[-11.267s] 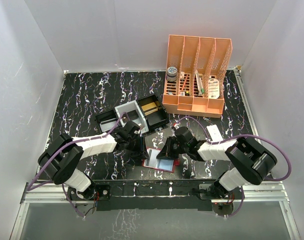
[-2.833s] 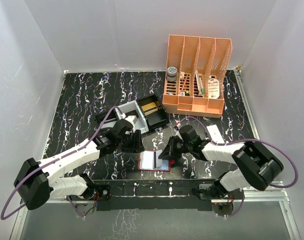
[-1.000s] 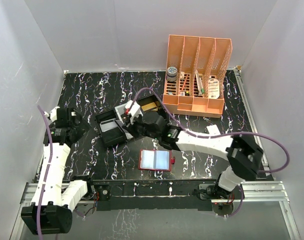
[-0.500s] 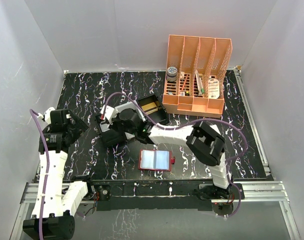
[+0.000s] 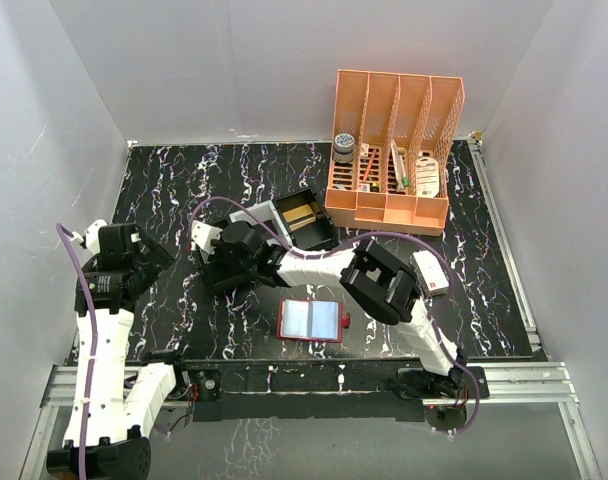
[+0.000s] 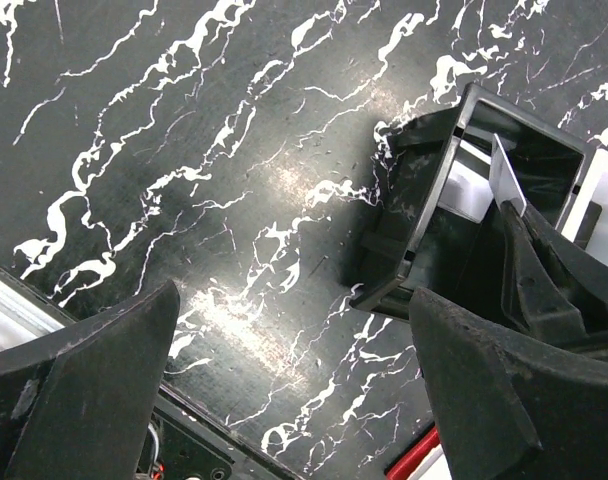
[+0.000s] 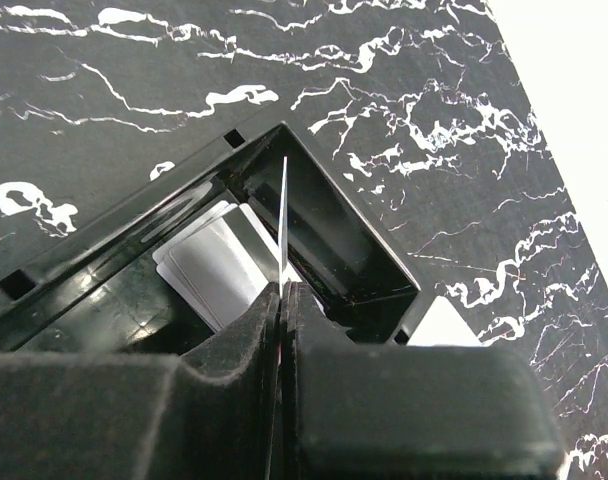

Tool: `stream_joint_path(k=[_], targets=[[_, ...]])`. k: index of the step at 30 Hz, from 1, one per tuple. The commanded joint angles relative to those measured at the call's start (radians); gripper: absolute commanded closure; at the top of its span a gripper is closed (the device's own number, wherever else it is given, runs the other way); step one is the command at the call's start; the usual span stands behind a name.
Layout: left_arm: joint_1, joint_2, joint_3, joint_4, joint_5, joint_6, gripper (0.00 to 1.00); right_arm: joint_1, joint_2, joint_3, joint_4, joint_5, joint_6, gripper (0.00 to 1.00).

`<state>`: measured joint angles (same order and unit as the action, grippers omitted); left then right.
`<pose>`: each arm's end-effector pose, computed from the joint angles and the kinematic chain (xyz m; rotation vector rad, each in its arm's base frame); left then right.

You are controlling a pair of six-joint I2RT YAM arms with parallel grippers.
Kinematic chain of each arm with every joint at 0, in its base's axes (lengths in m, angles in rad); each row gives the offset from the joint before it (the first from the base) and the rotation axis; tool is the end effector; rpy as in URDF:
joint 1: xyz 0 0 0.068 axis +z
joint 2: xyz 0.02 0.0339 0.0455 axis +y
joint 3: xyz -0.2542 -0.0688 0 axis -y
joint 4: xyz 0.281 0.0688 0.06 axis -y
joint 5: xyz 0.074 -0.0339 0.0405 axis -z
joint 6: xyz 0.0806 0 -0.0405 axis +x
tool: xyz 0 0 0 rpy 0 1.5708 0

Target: Take the credit cards out of the card holder

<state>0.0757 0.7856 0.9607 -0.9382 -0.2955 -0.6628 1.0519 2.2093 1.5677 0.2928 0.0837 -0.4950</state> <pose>0.2134 0.0397 0.2969 -0.9619 2.0822 0.0431 0.2923 0.4982 0.1448 -1.3068 1.4194 0.2936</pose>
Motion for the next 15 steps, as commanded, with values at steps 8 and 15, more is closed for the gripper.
stream_joint_path(k=[8, 15], targets=[[0.003, -0.022, 0.025, -0.037, -0.025, -0.001, 0.01, 0.013, 0.102, 0.141, -0.044, 0.081, -0.123, 1.00], [0.004, -0.020, 0.025, -0.043, -0.015, -0.004, 0.01, 0.031, 0.128, 0.161, -0.109, 0.082, -0.189, 0.93]])
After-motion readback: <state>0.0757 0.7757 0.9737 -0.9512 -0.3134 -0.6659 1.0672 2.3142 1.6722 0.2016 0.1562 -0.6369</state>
